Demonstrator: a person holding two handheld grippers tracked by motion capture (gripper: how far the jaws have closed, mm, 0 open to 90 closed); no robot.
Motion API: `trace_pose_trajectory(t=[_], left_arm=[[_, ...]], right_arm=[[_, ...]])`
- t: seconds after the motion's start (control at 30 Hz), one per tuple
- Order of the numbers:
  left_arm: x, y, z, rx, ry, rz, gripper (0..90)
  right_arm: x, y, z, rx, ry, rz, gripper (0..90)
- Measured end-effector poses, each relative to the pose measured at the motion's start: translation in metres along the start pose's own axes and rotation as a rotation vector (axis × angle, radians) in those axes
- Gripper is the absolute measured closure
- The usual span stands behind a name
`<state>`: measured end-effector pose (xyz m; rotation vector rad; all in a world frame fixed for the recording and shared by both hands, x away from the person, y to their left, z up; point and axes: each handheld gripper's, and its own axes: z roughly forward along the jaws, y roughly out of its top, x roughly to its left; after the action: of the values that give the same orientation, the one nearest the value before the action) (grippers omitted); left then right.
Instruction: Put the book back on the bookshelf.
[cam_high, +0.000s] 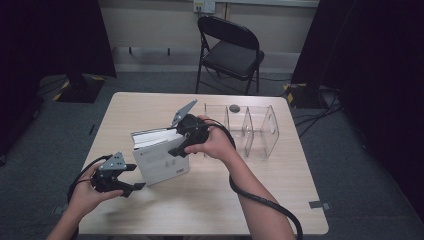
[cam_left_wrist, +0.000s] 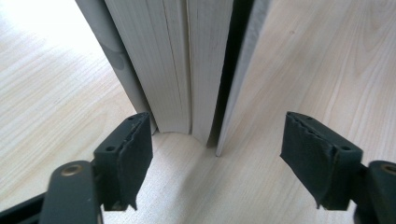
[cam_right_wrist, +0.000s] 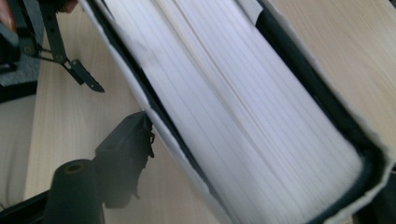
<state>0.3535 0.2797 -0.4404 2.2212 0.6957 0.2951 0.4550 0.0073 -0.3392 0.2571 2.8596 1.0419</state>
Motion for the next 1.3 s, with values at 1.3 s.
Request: trace_pose_trajectory(t=[1.3], left_arm=[[0.0,-0.023,0.042,0.056,0.03,0.031,18.0]], right_arm=[[0.015,-0.027,-0.038,0.074,-0.025,0.106,51.9]])
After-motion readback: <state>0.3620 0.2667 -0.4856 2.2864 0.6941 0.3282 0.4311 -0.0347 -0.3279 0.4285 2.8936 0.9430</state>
